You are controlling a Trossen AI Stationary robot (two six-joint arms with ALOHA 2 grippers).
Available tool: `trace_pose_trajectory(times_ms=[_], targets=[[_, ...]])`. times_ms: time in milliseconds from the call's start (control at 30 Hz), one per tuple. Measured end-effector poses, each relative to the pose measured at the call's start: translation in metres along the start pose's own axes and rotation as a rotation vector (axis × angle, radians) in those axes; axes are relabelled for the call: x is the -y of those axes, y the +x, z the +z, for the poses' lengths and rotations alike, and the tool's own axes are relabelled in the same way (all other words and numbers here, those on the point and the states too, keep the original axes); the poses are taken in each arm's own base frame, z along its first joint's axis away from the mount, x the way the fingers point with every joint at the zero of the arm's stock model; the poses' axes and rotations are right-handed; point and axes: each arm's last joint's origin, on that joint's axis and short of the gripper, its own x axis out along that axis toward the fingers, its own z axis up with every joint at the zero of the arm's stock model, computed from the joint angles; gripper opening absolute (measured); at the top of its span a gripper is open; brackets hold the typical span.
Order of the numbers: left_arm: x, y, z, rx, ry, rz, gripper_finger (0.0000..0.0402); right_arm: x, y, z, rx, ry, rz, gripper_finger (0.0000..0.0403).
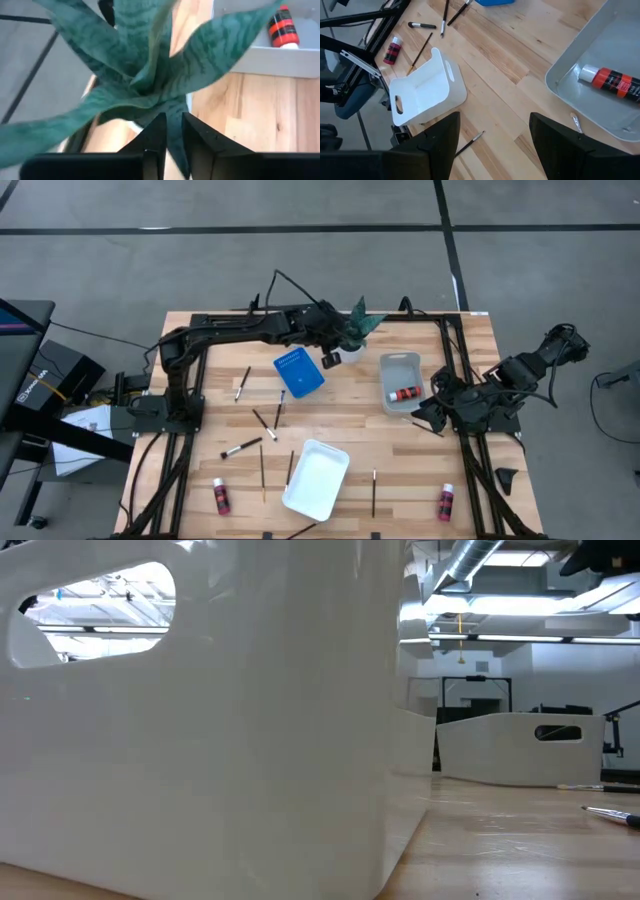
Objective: Pick & Place Paint Supplies
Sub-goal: Adjust the white bin
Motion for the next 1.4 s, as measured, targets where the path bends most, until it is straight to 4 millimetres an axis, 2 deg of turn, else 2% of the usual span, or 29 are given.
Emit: trace_pose_trajectory(times_ms=[267,433,500,567,633,800,900,1000,1200,1400], targets=[[-0.011,-0.044,0.008,0.022,0.003,0.009,0.0085,-0.001,0.000,0.000,0.003,0.005,0.010,0.0235],[-0.012,-0.078,-0.002,-0.085,-0.099,-0.133,0.0086,-0.001,0.000,0.000,0.003,0.009,0.011,0.0235],[-0.006,-0.092,-0.007,-0.141,-0.146,-0.242,0.0086,-0.001,0.000,0.000,0.002,0.020,0.008,0.0235],[0.007,-0.106,-0.010,-0.183,-0.151,-0.370,0.0086,-0.001,0.000,0.000,0.002,0.029,0.007,0.0235],[0.030,-0.121,-0.008,-0.184,-0.101,-0.486,0.0086,-0.001,0.000,0.000,0.002,0.030,0.007,0.0235],[0.112,-0.145,-0.008,-0.175,0.140,-0.707,0.0073,-0.001,0.000,0.000,0.002,0.030,0.006,0.0235],[0.157,-0.145,-0.015,-0.208,0.237,-0.771,0.0045,-0.001,0.000,0.000,0.002,0.031,0.009,0.0235],[0.190,-0.129,-0.024,-0.248,0.300,-0.759,0.0009,-0.001,0.000,0.000,0.002,0.029,0.007,0.0235],[0.219,-0.071,-0.041,-0.331,0.319,-0.713,0.0001,-0.001,0.000,0.000,0.000,-0.005,0.005,0.0235],[0.243,-0.048,-0.057,-0.375,0.347,-0.737,0.0000,0.001,0.000,-0.001,-0.010,-0.030,-0.010,0.0235]])
